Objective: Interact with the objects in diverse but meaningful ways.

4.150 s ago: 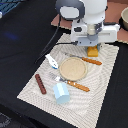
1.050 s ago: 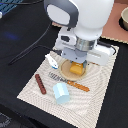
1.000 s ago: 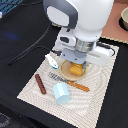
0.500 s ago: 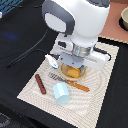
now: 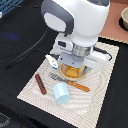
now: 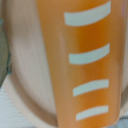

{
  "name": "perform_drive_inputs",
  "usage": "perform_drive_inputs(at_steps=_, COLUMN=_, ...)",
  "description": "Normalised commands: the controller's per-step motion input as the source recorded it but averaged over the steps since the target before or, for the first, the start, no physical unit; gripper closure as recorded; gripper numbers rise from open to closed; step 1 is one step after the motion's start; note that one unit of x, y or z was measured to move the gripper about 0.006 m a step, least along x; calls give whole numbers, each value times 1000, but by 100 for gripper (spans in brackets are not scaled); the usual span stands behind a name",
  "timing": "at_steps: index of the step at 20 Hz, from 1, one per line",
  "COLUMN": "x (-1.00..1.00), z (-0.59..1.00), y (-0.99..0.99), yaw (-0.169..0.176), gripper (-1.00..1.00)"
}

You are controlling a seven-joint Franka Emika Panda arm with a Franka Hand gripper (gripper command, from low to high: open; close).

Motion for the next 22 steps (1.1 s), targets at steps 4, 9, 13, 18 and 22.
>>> perform_drive_inputs(at_steps=4, x=-485, z=600, y=-195, yaw=-66, gripper=-100)
perform_drive_inputs(at_steps=9, x=-262, z=565, y=-359, yaw=-180, gripper=-100)
perform_drive_inputs(at_steps=13, x=-78, z=313, y=-313, yaw=-246, gripper=-100)
perform_drive_inputs(at_steps=18, x=-3, z=136, y=-301, yaw=-275, gripper=-100)
perform_drive_inputs(at_steps=22, x=32, z=157, y=-409, yaw=-234, gripper=-100)
